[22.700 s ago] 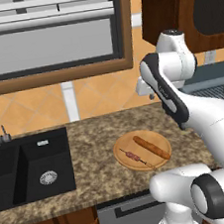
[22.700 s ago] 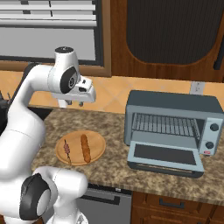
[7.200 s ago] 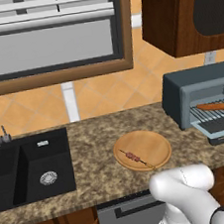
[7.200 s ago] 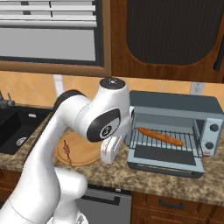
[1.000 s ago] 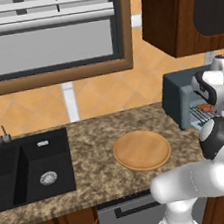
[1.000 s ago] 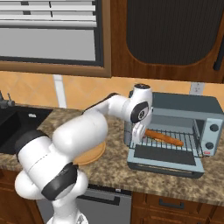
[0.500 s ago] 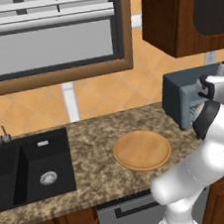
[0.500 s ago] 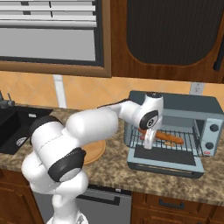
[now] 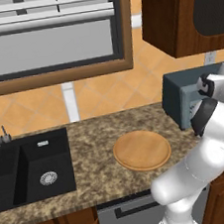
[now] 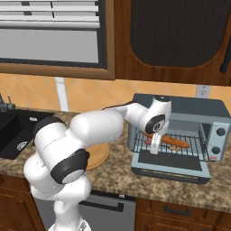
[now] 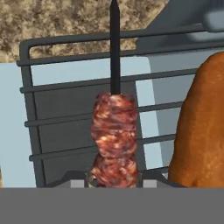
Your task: Pick up the kebab skewer and baguette bread, and place them inside the toaster oven. Close the toaster oven door and start by setting the timer.
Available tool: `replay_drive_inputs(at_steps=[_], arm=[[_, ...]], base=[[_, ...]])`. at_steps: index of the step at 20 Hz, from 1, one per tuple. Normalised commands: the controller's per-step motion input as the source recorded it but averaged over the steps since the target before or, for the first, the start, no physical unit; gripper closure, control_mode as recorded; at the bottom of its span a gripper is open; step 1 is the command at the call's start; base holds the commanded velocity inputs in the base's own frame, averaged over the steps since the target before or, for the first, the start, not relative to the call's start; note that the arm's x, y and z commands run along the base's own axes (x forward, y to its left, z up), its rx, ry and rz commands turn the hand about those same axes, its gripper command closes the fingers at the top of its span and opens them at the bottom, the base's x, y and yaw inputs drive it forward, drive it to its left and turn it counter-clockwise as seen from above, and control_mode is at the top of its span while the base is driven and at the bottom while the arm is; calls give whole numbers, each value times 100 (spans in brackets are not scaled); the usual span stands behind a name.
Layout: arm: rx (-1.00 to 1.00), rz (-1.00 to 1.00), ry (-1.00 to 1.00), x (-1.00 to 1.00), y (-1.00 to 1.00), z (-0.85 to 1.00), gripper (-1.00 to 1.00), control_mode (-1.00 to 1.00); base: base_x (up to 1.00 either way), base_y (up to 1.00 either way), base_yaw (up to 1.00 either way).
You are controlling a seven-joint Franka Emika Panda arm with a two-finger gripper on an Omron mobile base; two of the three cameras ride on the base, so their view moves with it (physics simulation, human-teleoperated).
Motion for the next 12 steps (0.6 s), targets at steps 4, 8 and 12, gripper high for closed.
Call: replay_drive_inputs(at_steps=[4, 8, 12], arm=[[1, -2, -5, 0, -3, 6, -100, -100], [0, -7, -1, 0, -14, 15, -100, -100], [3, -5, 0, -16, -9, 60, -100, -100]], base=[[0, 0, 0], [0, 0, 0], [0, 0, 0]])
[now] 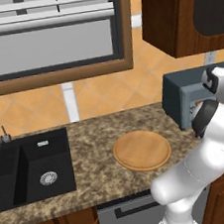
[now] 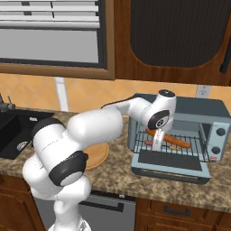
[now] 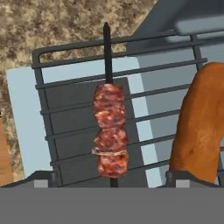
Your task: Pick up the kebab skewer and baguette bread, and place them inside the toaster oven. Close the toaster oven door and start by setting the timer.
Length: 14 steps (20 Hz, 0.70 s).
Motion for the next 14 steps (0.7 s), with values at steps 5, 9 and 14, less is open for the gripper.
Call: replay_drive_inputs(at_steps=[5, 9, 14], arm=[[9, -8, 1, -60, -3, 44, -100, -100], [9, -42, 4, -72, 9, 7, -100, -100], [3, -73, 13, -56, -6, -2, -100, -100]], base=[[0, 0, 0], [0, 0, 0], [0, 0, 0]])
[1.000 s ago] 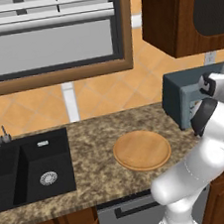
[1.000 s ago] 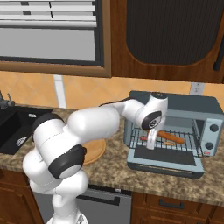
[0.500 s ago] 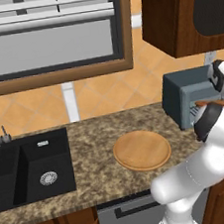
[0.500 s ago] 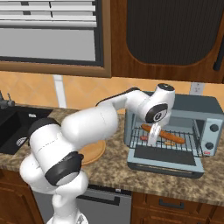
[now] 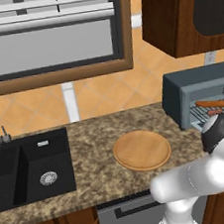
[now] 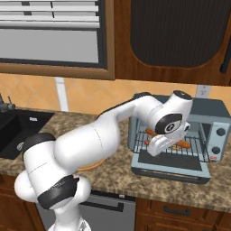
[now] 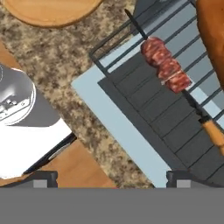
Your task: Pick up the kebab skewer and baguette bread, and place them inside the toaster oven. Close the toaster oven door and start by setting the timer.
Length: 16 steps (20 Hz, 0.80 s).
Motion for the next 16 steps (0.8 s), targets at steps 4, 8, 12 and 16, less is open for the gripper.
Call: replay_drive_inputs(at_steps=[4, 8, 12, 16], arm=[[0, -67, 6, -11, 0, -31, -100, -100], [0, -73, 8, 19, 13, -41, -100, -100], [0, -56, 1, 17, 4, -43, -100, -100], [0, -39, -8, 0, -1, -50, -100, -100]], base=[[0, 0, 0], [0, 0, 0], [0, 0, 0], [0, 0, 0]])
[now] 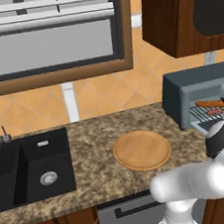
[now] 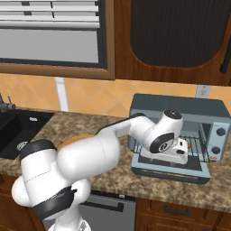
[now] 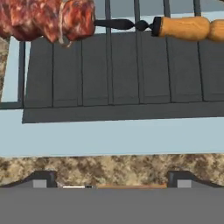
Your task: Pick up the kebab skewer and baguette bread, and place them inside the toaster oven. Close the toaster oven door and start by setting the timer.
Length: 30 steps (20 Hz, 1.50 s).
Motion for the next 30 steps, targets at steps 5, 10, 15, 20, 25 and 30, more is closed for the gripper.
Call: replay_drive_inputs(at_steps=[5, 10, 15, 20, 25, 30], arm=[[0, -26, -6, 26, -8, -25, -100, -100], [0, -19, -4, 16, -15, -23, -100, -100], [0, -17, -5, 11, -12, -21, -100, -100], [0, -16, -5, 15, -11, -20, -100, -100], [0, -16, -5, 12, -9, -20, -100, -100], [0, -15, -9, 20, -6, -10, -100, -100]], base=[[0, 0, 0], [0, 0, 0], [0, 0, 0], [0, 0, 0], [0, 0, 0], [0, 0, 0]])
